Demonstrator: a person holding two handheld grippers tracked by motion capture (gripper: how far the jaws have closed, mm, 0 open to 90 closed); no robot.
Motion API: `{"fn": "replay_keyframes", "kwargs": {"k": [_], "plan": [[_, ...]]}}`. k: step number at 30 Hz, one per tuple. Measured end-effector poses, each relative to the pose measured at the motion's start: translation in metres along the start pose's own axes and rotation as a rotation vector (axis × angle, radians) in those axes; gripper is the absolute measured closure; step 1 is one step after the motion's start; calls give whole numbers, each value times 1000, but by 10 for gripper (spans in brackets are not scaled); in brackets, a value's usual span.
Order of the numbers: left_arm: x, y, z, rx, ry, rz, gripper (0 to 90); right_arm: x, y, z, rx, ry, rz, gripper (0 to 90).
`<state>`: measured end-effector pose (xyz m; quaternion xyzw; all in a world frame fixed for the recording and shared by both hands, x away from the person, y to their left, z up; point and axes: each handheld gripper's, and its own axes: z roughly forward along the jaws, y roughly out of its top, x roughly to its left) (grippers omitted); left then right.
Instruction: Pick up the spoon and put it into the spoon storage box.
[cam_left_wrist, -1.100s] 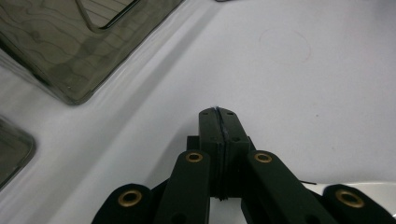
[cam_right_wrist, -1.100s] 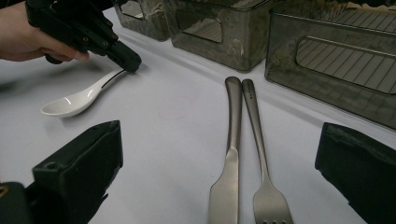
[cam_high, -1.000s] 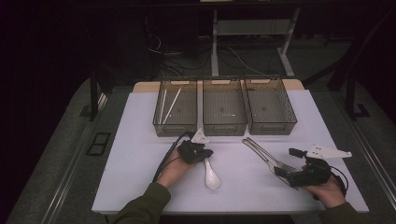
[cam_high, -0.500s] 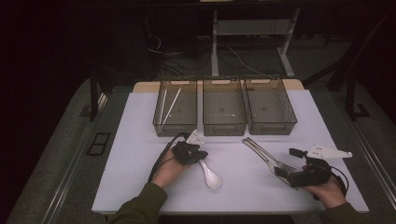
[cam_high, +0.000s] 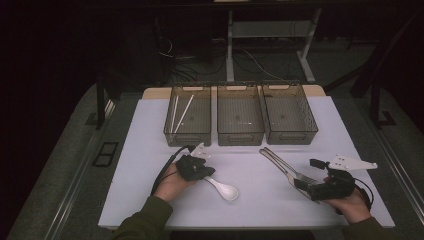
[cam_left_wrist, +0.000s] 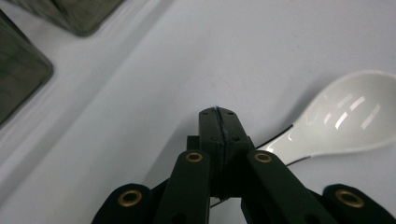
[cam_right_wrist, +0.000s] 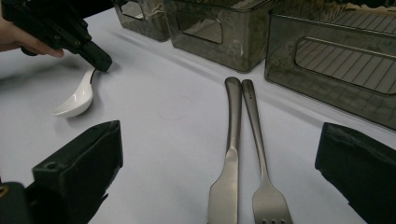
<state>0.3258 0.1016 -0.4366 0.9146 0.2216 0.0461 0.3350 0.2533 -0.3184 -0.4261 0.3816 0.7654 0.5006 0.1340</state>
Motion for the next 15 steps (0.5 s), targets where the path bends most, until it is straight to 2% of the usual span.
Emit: {"fn": "replay_keyframes", "kwargs": {"k": [9, 10, 15], "plan": [[-8, -14, -11, 2, -17, 0, 886, 0, 0, 0, 2, -2, 4, 9], [-10, -15, -13, -4, -17, -15, 886, 0, 0, 0, 2, -2, 3, 9], [-10, -22, -22, -20, -17, -22, 886, 0, 0, 0, 3, -1, 2, 9]]}}
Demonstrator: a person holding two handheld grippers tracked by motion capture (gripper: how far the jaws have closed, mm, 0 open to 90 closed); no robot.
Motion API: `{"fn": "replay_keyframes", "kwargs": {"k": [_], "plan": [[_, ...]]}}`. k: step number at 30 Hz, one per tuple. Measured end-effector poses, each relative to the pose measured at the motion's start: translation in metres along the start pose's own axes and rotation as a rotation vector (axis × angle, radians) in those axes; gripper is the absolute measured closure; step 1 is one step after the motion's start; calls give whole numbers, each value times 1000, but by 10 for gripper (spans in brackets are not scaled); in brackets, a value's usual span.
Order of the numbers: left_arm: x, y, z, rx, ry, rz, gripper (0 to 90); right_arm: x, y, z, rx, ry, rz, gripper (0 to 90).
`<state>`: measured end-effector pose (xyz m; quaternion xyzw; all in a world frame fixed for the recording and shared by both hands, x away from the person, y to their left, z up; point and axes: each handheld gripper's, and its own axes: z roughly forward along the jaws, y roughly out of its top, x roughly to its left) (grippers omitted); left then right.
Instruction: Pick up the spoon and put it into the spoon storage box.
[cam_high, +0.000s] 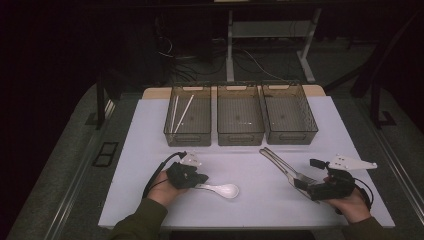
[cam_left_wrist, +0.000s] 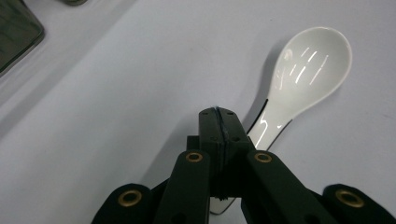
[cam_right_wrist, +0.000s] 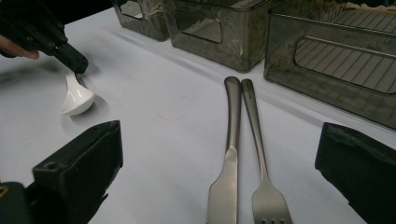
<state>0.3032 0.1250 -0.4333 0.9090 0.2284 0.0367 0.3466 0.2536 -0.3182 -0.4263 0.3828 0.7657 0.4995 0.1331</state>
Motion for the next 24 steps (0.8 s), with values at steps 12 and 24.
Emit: {"fn": "replay_keyframes", "kwargs": {"k": [12, 24], "plan": [[-5, -10, -10, -43, -1, -37, 836, 0, 0, 1, 6, 0, -2, 9], [-3, 2, -11, -215, -93, -81, 493, 1, 0, 2, 11, 4, -9, 9]]}}
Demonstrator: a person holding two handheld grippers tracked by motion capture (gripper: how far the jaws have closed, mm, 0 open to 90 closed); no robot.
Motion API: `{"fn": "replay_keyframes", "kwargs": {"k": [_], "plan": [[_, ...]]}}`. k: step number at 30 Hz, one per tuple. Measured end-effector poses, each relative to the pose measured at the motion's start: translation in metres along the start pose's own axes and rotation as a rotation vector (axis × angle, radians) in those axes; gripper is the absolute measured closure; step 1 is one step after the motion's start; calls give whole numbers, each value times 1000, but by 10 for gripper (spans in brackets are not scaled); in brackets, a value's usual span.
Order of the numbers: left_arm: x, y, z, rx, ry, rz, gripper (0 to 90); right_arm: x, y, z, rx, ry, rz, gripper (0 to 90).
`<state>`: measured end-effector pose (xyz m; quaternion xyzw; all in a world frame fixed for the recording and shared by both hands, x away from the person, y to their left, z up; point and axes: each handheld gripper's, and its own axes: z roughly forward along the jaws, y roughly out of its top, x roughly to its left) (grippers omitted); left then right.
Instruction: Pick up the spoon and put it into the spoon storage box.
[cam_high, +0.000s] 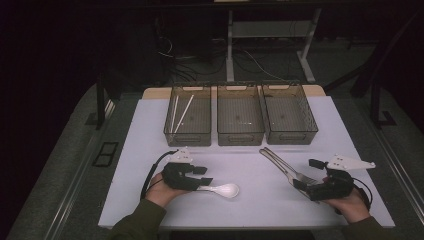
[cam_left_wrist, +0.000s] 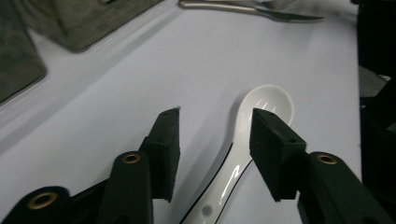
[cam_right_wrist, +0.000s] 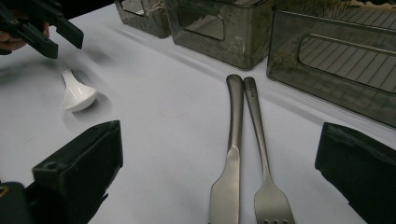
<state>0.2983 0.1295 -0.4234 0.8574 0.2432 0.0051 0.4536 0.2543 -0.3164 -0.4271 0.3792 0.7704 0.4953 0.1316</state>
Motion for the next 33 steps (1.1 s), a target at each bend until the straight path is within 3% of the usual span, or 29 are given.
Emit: {"fn": "replay_keyframes", "kwargs": {"k": [13, 33], "plan": [[-16, 13, 34, 3, -49, 28, 396, 0, 0, 1, 6, -2, -2, 9], [-28, 8, 59, 99, -33, 74, 390, 1, 0, 2, 16, 4, -8, 9]]}}
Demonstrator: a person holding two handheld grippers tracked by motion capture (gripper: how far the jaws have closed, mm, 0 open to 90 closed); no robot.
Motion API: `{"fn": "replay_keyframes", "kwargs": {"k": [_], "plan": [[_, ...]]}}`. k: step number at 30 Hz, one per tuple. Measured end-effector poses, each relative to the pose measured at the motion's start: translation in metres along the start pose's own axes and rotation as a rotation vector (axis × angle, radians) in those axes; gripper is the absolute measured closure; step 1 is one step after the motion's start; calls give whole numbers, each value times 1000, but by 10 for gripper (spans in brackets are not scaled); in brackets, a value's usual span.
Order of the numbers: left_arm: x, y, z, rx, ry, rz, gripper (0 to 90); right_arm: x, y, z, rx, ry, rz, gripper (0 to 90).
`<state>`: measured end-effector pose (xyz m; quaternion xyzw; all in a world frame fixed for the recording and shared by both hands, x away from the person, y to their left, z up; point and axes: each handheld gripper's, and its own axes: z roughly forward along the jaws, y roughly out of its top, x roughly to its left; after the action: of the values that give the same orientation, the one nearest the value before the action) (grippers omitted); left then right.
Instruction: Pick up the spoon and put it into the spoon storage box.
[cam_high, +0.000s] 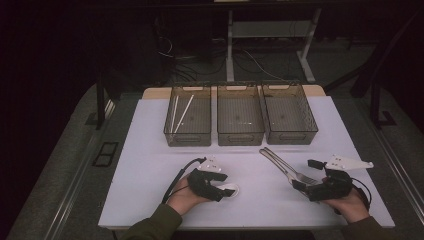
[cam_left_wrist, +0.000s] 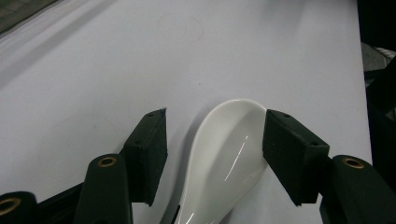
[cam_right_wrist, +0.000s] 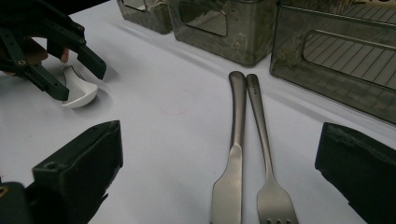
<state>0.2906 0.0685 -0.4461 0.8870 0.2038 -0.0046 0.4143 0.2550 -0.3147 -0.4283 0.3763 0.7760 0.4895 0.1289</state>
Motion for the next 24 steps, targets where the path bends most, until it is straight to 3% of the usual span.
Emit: {"fn": "replay_keyframes", "kwargs": {"k": [17, 24], "plan": [[-7, -1, 5, 53, -2, 58, 442, 0, 0, -1, -1, 0, 3, 9], [-10, 0, 5, 66, -27, 79, 537, 0, 0, -1, -1, 0, 2, 9]]}}
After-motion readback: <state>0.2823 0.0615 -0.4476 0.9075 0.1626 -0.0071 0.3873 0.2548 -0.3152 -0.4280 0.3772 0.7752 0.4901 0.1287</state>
